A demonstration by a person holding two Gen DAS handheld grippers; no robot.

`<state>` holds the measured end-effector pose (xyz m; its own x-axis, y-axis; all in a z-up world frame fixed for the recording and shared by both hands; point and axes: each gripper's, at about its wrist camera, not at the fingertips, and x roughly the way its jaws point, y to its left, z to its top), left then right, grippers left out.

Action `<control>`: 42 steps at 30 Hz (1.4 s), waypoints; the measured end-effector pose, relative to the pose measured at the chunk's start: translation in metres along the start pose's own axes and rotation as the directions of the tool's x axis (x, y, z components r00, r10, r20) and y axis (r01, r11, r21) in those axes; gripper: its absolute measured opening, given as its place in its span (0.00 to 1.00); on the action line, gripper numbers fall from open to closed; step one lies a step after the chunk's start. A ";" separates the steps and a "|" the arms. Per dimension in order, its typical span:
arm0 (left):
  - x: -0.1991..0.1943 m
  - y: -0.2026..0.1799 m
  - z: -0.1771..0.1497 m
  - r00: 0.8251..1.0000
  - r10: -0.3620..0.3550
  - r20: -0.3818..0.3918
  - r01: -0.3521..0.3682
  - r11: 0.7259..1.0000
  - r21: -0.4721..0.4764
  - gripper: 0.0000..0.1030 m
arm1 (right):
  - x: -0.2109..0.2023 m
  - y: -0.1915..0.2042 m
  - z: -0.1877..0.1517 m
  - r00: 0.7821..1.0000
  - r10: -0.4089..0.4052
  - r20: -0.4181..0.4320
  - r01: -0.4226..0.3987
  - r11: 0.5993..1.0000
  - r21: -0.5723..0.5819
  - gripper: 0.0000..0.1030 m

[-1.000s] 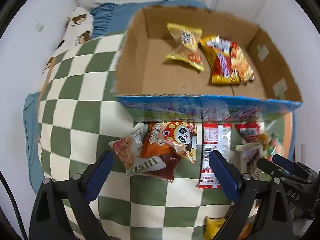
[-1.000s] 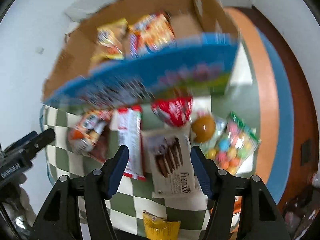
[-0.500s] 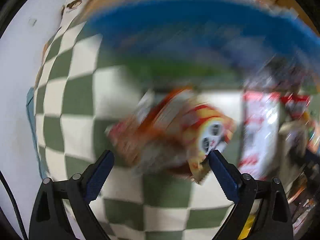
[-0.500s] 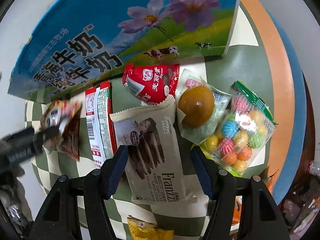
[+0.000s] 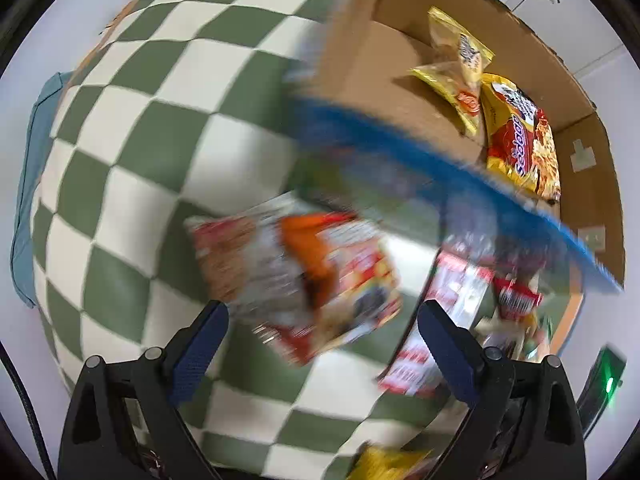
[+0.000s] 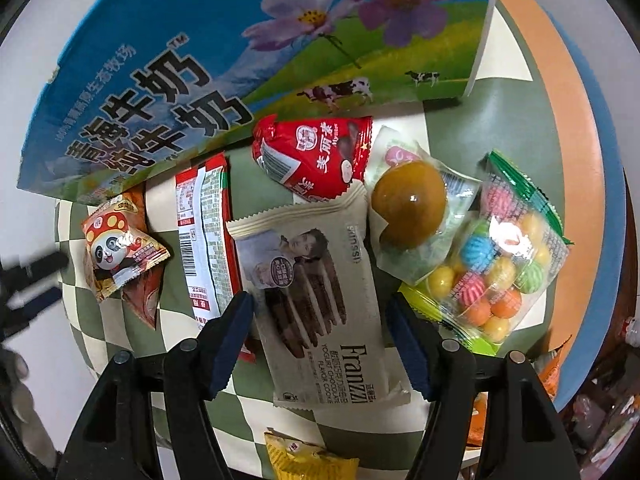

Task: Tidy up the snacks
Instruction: 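Grasp the orange panda chip bag with left tool while right tool grasps the Franzzi cookie pack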

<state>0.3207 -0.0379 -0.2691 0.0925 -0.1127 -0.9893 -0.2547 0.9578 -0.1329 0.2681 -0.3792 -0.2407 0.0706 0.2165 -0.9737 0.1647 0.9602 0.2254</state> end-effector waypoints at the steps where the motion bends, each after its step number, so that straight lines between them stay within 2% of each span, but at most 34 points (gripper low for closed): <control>1: 0.007 -0.010 0.004 1.000 0.016 -0.005 -0.016 1.000 0.012 0.94 | 0.002 0.001 0.000 1.000 -0.003 0.001 0.003 1.000 0.001 0.70; 4: 0.033 -0.032 0.012 0.990 0.140 0.002 -0.139 0.988 0.071 0.94 | 0.008 0.005 -0.001 1.000 -0.011 0.005 0.011 1.000 -0.002 0.71; 6: 0.044 -0.035 0.013 0.984 0.177 0.010 -0.177 0.980 0.092 0.93 | 0.011 0.009 -0.001 1.000 -0.020 0.007 0.020 1.000 -0.004 0.71; 8: 0.050 -0.037 0.014 0.979 0.203 0.032 -0.205 0.970 0.128 0.74 | 0.013 0.013 -0.002 0.999 -0.033 0.010 0.033 0.999 -0.021 0.71; 12: 0.048 -0.042 0.003 0.979 0.189 0.077 -0.202 0.950 0.237 0.60 | 0.012 0.017 -0.008 0.998 -0.063 0.014 0.064 0.996 -0.059 0.70; 14: 0.046 -0.039 -0.006 0.979 0.186 0.079 -0.201 0.934 0.296 0.59 | 0.013 0.015 -0.012 0.998 -0.061 0.003 0.061 0.996 -0.058 0.70; 18: 0.046 -0.015 -0.022 0.988 0.153 0.027 -0.153 0.931 0.330 0.61 | 0.016 0.012 -0.013 0.999 -0.044 -0.018 0.043 0.998 -0.055 0.71; 21: 0.039 -0.002 -0.022 0.993 0.116 -0.010 -0.109 0.955 0.274 0.61 | 0.018 0.011 -0.015 0.998 -0.066 -0.019 0.065 0.996 -0.066 0.72; 22: 0.036 0.002 -0.014 0.994 0.104 -0.016 -0.097 0.963 0.251 0.61 | 0.018 0.012 -0.016 0.998 -0.067 -0.017 0.066 0.995 -0.069 0.75; 26: 0.013 0.012 -0.003 0.996 0.082 0.019 -0.084 0.978 0.192 0.62 | 0.017 0.022 -0.025 0.997 -0.079 0.001 0.078 0.992 -0.099 0.79; 28: 0.012 0.008 0.000 0.994 0.111 0.024 -0.114 0.975 0.193 0.63 | 0.018 0.030 -0.034 0.995 -0.095 0.010 0.096 0.989 -0.116 0.80; 31: 0.035 -0.004 0.004 0.986 0.163 -0.025 -0.154 0.962 0.225 0.63 | 0.026 0.039 -0.039 0.992 -0.123 0.003 0.122 0.984 -0.132 0.80; 33: 0.059 -0.020 0.006 0.974 0.222 -0.045 -0.200 0.937 0.286 0.65 | 0.033 0.047 -0.043 0.988 -0.155 0.004 0.154 0.976 -0.153 0.80; 35: 0.074 -0.033 0.003 0.964 0.265 -0.026 -0.239 0.907 0.347 0.65 | 0.038 0.050 -0.046 0.983 -0.181 0.014 0.181 0.969 -0.168 0.78; 36: 0.075 -0.038 0.001 0.962 0.273 -0.009 -0.252 0.897 0.363 0.63 | 0.038 0.050 -0.049 0.983 -0.180 0.023 0.181 0.969 -0.170 0.76; 37: 0.076 -0.044 -0.001 0.960 0.280 0.013 -0.264 0.886 0.381 0.61 | 0.037 0.050 -0.052 0.982 -0.185 0.043 0.190 0.967 -0.171 0.67; 38: 0.074 -0.048 -0.004 0.961 0.276 0.026 -0.263 0.879 0.397 0.55 | 0.035 0.049 -0.055 0.981 -0.187 0.054 0.194 0.966 -0.169 0.63; 39: 0.074 -0.055 -0.006 0.964 0.266 0.022 -0.252 0.880 0.402 0.53 | 0.033 0.046 -0.058 0.984 -0.167 0.057 0.174 0.972 -0.158 0.63; 42: 0.075 -0.056 -0.019 0.983 0.182 -0.023 -0.159 0.907 0.391 0.53 | 0.029 0.034 -0.066 0.992 -0.119 0.036 0.122 0.986 -0.112 0.63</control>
<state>0.3235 -0.1052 -0.3368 0.0220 0.0575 -0.9981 0.1306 0.9896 0.0599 0.2111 -0.3286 -0.2637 0.0863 0.0944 -0.9918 0.0612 0.9931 0.0999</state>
